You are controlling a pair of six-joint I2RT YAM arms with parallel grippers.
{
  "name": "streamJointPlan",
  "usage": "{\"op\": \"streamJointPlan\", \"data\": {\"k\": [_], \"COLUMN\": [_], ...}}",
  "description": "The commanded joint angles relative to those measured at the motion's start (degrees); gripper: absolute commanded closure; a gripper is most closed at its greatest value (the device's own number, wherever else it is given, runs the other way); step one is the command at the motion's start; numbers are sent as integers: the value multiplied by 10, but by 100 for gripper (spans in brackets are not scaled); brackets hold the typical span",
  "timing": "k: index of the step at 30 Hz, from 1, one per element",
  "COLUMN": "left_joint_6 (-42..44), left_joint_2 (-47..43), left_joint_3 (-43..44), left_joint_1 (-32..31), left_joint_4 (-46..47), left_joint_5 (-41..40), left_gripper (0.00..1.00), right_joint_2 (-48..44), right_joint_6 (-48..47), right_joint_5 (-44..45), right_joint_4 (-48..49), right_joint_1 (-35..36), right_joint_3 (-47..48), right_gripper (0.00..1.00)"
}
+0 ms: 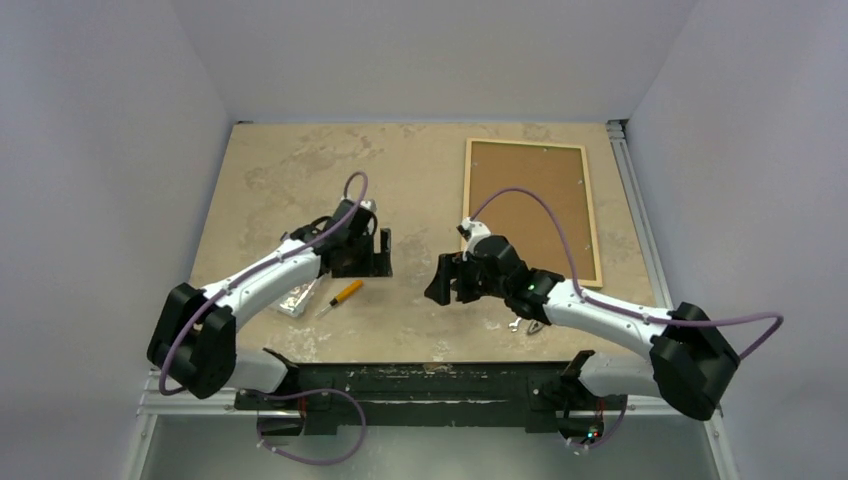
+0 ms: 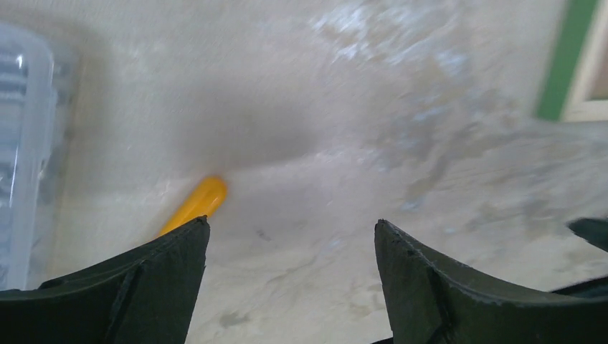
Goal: Take the photo out of the frame
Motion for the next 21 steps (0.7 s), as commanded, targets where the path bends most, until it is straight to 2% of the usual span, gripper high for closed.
{"op": "streamJointPlan", "data": {"k": [1,3,7,13,21], "left_joint_6": [48,46,48,59,51], "left_joint_2": [9,20,43,80,112], "left_joint_3": [-5,-4,-1,0,17], "left_joint_1": [-37,-46,-59,-62,-62], "left_joint_4": [-56,-59,-53,-38,-50], "left_joint_5": [-148,-166,-193,-206,-192], "left_gripper": [19,26,35,39,53], "right_joint_2": [8,4,-7,-57,-99], "right_joint_6": [61,70,55,81,102], "right_joint_5": [-95,-108,-121,-114,-58], "right_joint_4": [182,213,192,218,214], "right_joint_1": [34,45,50,51,51], "right_joint_3": [-30,-48,-63,-121,-151], "right_gripper": [28,28,28,28,28]}}
